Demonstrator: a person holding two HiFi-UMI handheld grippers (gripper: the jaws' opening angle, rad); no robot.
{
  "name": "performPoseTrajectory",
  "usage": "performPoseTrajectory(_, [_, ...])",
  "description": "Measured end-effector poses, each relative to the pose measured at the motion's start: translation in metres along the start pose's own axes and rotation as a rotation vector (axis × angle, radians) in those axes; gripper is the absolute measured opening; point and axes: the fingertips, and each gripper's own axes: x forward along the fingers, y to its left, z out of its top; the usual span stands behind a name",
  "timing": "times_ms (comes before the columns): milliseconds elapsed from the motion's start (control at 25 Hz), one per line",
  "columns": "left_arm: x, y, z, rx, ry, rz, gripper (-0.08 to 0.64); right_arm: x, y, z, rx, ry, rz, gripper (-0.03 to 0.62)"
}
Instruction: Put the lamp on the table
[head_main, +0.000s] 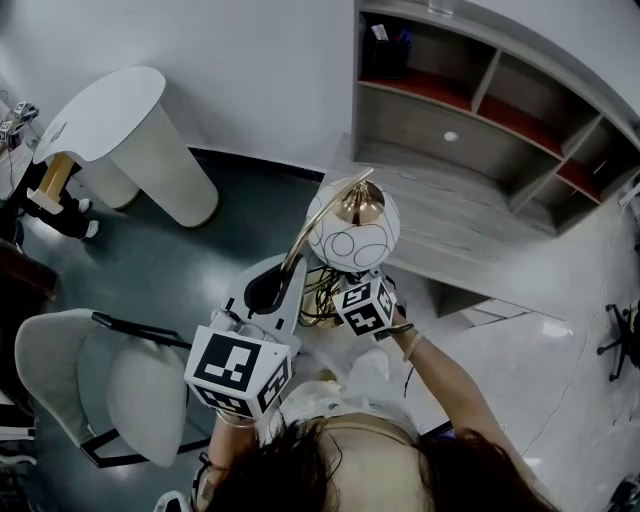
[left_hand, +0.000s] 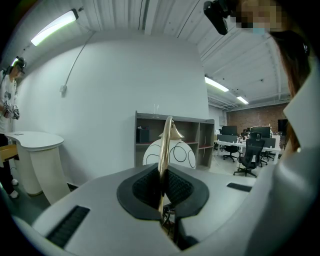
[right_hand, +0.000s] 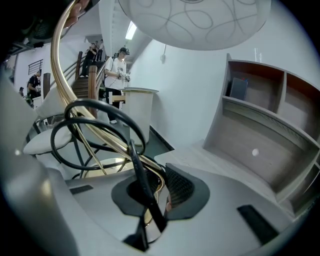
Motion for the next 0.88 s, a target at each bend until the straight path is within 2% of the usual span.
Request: performPoseTrajectory(880, [0.103, -0.078, 0.02, -0.003, -0.008, -0.023, 0.009, -0.015, -0.128, -0.038, 0.009, -0.003, -0.023, 0.051])
